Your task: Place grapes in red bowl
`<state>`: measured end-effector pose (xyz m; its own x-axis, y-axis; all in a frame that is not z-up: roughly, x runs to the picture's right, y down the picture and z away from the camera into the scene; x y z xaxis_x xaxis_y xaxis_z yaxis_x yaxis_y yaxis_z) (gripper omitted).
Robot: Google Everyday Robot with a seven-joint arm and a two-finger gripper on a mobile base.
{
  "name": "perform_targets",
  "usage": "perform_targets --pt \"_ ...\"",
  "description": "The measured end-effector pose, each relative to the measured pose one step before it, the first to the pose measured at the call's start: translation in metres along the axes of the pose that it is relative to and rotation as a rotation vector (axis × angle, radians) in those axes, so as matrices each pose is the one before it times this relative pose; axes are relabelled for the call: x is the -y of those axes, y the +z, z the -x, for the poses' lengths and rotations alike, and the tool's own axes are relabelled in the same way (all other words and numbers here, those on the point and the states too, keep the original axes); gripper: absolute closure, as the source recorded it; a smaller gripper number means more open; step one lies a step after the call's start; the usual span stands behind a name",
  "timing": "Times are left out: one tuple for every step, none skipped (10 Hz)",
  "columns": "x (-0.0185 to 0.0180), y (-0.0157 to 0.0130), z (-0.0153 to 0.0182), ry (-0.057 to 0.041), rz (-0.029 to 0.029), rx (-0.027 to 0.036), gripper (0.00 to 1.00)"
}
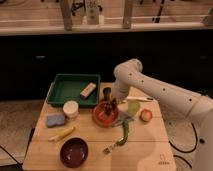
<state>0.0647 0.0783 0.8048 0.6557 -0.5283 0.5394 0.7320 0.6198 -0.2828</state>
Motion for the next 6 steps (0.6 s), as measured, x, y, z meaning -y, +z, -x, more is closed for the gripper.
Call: perform_targets --pt "-0.00013 0.00035 0.00018 -0.00189 0.00016 0.00242 1.0" --pt "-0.00047 0.00058 0.00008 -0.00164 0.00094 0.00362 1.0" --pt "-0.00001 0.00073 0.00017 -0.00405 0.00087 0.00438 1.0" --pt "0.0005 0.00066 0.0008 -0.00371 0.00125 0.00362 1.0" --pt "0.00053 0.00016 0.00043 -0.00243 -0.00005 0.00187 1.0" --pt "0.00015 0.00071 0.00091 -0.00389 0.00219 0.00398 1.0"
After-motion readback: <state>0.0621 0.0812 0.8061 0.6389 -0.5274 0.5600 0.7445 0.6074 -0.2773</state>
